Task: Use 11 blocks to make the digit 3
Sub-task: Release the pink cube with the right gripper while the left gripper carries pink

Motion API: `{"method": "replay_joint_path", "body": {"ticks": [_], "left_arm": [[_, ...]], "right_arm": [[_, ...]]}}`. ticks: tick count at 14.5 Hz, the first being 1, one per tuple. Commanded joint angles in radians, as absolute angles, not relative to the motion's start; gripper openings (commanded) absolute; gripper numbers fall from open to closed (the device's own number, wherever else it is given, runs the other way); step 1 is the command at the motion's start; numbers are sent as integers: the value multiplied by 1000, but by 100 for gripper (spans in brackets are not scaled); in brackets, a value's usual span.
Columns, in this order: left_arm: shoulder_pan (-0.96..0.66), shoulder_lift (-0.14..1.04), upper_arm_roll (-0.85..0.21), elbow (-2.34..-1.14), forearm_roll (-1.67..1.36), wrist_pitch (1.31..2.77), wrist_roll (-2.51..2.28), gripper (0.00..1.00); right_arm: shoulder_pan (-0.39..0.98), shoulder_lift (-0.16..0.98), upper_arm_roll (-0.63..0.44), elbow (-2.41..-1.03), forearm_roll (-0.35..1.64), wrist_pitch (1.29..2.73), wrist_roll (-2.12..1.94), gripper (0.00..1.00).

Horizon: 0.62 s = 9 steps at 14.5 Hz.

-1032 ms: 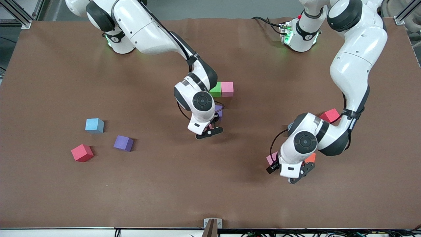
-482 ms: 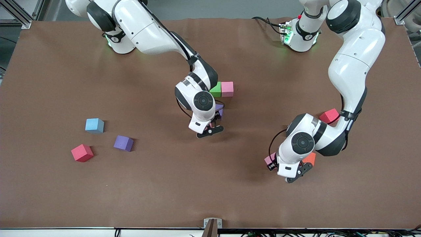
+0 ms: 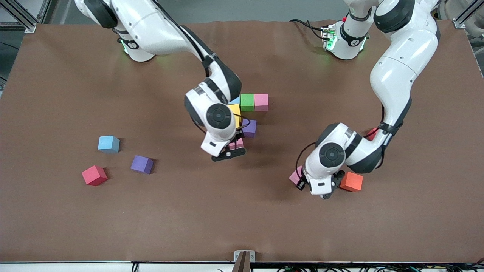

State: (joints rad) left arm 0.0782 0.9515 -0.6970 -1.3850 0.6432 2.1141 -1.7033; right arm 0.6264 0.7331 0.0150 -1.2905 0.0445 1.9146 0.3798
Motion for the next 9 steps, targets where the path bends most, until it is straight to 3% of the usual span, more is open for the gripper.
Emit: {"method": "replay_joint_path", "body": {"ticks": [1, 9], "left_arm": [[87, 865, -725, -1521, 630, 2109, -1967, 17], [86, 847, -856, -1692, 707, 2121, -2573, 17]], "right_arm": [[537, 646, 31, -1324, 57, 1843, 240, 100], [263, 612, 25, -1374, 49, 1801, -340, 100]]}}
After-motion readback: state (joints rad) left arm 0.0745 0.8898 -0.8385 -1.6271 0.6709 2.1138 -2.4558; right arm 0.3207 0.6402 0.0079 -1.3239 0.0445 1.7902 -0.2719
